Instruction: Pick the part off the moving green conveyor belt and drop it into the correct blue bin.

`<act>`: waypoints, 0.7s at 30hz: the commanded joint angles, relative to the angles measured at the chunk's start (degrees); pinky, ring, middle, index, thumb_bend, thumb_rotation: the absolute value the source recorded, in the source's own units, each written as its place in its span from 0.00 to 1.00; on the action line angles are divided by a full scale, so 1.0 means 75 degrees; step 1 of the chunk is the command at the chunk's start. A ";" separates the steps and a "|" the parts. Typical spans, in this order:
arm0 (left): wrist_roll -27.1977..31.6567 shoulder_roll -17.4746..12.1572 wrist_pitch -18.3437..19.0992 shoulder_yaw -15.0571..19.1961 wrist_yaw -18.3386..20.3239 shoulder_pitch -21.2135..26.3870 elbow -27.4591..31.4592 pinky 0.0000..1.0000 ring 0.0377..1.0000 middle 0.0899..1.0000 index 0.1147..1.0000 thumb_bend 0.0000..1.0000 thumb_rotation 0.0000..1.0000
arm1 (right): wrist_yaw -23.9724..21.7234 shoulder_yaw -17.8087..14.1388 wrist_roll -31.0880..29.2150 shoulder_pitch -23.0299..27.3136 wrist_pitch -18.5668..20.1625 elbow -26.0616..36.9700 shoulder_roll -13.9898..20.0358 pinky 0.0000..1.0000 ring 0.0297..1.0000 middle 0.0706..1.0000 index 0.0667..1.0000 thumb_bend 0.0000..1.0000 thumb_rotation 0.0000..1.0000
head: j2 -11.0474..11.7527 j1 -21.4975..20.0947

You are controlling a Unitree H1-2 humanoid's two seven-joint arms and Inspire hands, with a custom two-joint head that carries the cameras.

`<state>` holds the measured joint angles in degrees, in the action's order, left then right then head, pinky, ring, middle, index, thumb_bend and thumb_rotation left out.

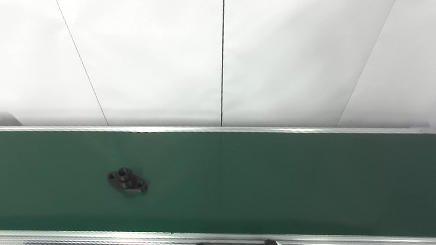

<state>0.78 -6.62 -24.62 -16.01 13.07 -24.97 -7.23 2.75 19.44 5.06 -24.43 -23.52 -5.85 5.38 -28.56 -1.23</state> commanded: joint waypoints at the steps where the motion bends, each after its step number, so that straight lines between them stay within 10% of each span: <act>1: -0.0061 0.0053 -0.0281 -0.0049 0.0060 0.0017 0.0196 0.87 0.93 0.91 0.90 0.81 0.70 | -0.0062 0.0008 -0.0028 -0.0006 -0.0454 0.0375 0.0074 0.73 0.80 0.84 0.85 0.93 0.85 | -0.0079 0.0057; 11: -0.0127 0.0083 -0.0304 -0.0119 0.0044 0.0061 0.0201 0.83 0.90 0.91 0.89 0.81 0.70 | 0.1101 -0.0240 0.1894 0.0017 -0.0446 0.1646 0.0008 0.58 0.69 0.78 0.78 0.81 0.66 | -0.0283 0.0126; 21: -0.0282 0.0122 -0.0251 -0.0163 -0.0024 -0.0019 0.0365 0.82 0.90 0.92 0.90 0.82 0.70 | 0.0606 -0.0549 0.3117 0.1160 0.0564 0.2758 -0.0402 0.61 0.74 0.81 0.82 0.91 0.65 | -0.0442 0.0117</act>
<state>-0.78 -5.89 -24.62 -17.04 12.90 -24.83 -6.63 7.84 15.64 27.70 -17.02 -20.97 12.62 3.41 -31.73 -0.35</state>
